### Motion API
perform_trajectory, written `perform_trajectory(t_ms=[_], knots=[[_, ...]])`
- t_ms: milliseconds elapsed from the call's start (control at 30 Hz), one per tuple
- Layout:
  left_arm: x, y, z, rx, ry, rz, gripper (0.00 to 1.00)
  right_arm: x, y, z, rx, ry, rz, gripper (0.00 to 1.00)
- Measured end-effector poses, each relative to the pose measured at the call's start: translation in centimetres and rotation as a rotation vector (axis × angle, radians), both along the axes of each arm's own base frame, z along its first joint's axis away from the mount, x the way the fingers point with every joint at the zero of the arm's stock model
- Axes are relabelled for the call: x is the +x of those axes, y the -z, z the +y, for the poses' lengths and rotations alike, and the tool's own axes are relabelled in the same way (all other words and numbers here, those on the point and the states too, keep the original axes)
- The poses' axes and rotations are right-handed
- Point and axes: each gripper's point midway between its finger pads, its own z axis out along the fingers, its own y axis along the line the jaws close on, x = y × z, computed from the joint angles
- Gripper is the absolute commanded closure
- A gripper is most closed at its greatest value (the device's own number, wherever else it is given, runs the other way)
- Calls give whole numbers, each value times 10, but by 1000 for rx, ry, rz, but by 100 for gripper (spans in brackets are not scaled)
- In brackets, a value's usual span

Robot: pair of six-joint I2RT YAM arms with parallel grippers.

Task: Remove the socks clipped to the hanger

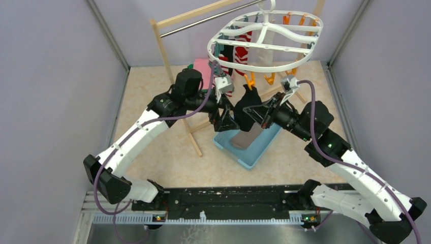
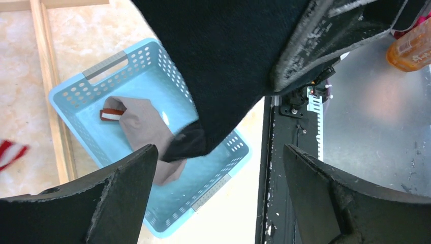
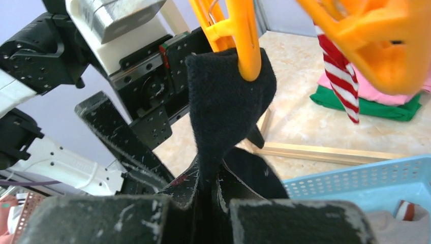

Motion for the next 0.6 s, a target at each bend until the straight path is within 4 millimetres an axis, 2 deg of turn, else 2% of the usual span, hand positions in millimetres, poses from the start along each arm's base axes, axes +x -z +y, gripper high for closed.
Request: perform_trajectory(t_ms=[200, 333, 400, 533, 600], knots=[[5, -22, 8, -31, 4, -29, 1, -7, -7, 3, 0, -44, 3, 100], [-2, -29, 7, -51, 40, -28, 2, -8, -7, 3, -3, -48, 6, 100], [-7, -30, 6, -59, 63, -13, 5, -9, -6, 3, -2, -51, 8, 100], [-15, -27, 1, -68, 106, 42, 21, -10, -7, 5, 5, -62, 16, 100], [-16, -23, -2, -65, 121, 73, 26, -11, -8, 5, 14, -69, 19, 100]])
